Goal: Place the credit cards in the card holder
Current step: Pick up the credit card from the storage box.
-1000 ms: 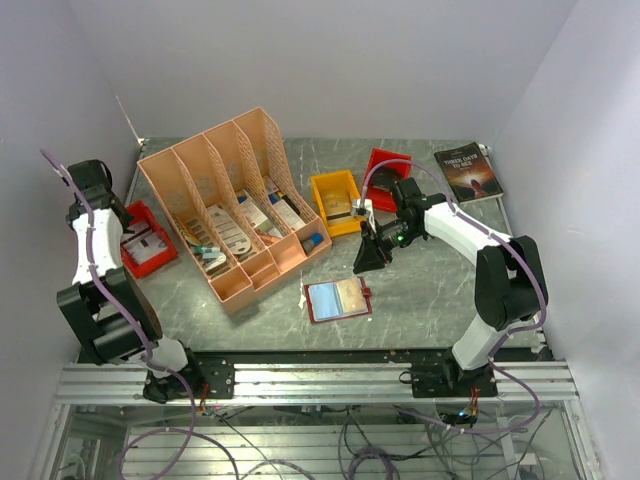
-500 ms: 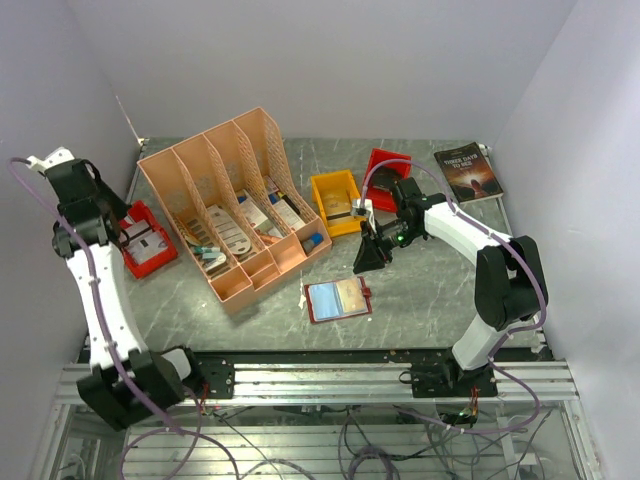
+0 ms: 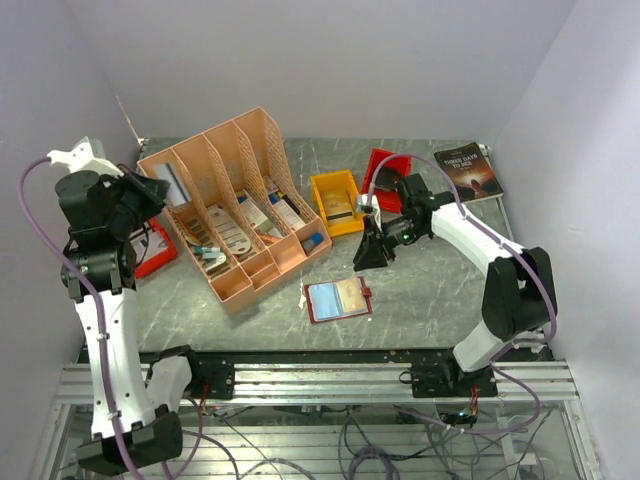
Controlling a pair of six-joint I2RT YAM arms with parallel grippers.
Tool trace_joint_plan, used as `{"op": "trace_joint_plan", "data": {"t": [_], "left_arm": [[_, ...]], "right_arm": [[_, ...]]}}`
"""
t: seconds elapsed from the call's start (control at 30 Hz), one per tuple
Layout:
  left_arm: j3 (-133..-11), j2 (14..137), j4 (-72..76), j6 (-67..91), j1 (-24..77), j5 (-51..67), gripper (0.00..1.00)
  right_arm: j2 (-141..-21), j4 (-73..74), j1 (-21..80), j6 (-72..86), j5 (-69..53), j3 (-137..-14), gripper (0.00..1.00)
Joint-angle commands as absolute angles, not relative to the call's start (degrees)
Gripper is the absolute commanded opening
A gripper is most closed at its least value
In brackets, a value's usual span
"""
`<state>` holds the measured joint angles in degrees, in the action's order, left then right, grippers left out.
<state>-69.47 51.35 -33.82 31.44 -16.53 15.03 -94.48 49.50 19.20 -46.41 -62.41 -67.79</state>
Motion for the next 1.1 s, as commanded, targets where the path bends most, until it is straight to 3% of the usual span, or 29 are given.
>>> {"op": "trace_joint_plan", "data": {"t": [0.0,0.2,0.43,0.77,0.93,1.07], "left_arm": [[-68.75,49.63,-24.84,39.0,-9.34,25.56,0.07],[-60.05,46.92,-6.73,48.17,0.94,32.57,0.07],[-46.88,41.97,12.78,53.67,13.76,29.14,0.07],[-32.98,44.06,30.58,52.23,33.87,19.31,0.07],[-28.34,48.02,39.8,51.68,39.4,16.41,0.07],[-25.32,51.12,45.53,51.47,42.92,14.47,0.07]], "right_arm": [[-89.32,49.24,17.65,-48.04,-67.21,-68.42,0.3],[-88.88,53.68,11.66,-50.33,-72.37,-74.05,0.31],[-88.66,59.66,6.78,-50.07,-77.49,-82.23,0.35],[-79.92,41.91,6.76,-29.6,-79.21,-74.03,0.52],[-75.11,29.34,6.77,-19.55,-79.38,-65.39,0.62],[-72.9,27.42,6.76,-19.64,-80.31,-62.0,0.68]]}}
